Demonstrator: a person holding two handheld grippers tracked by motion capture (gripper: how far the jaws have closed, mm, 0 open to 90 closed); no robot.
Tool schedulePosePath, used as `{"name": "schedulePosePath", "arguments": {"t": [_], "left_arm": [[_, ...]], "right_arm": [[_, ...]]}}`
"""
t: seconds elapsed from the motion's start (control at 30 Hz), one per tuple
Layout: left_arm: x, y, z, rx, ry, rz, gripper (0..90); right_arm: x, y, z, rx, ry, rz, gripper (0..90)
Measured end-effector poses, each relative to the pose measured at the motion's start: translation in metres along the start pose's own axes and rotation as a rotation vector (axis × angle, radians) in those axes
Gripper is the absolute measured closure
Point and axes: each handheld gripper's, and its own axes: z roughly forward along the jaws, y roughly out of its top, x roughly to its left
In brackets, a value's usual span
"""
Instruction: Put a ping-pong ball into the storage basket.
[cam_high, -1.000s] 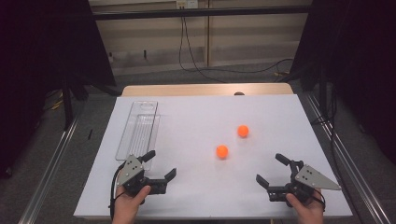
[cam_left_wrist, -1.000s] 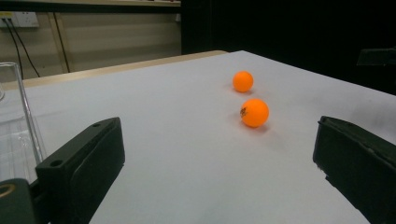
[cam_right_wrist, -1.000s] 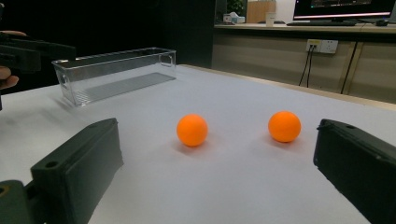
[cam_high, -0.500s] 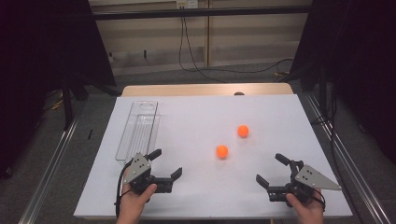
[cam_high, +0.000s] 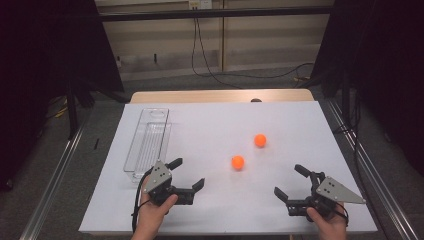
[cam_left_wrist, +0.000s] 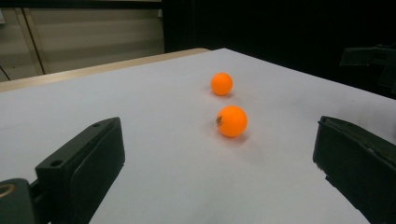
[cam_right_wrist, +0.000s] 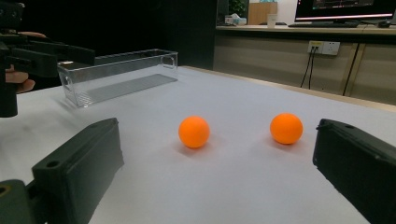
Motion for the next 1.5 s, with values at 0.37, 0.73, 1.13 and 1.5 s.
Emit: {"name": "schedulePosePath", "arguments": {"t": [0.37, 0.73, 1.13, 1.5], "left_arm": [[-0.001, -0.001, 0.005, 0.024, -0.005, 0.000, 2.2], [-0.003, 0.000, 0.014, 0.044, -0.010, -0.002, 2.2], [-0.004, 0.000, 0.025, 0.063, -0.020, -0.011, 2.2], [-0.005, 0.001, 0.031, 0.071, -0.023, -0.009, 2.2]], "right_arm": [[0.000, 0.000, 0.000, -0.002, 0.002, -0.001, 0.9], [0.000, 0.000, 0.000, -0.001, 0.005, -0.004, 0.9], [0.000, 0.000, 0.000, -0.001, 0.005, -0.004, 1.0], [0.000, 0.000, 0.000, -0.002, 0.006, -0.005, 1.0]]}}
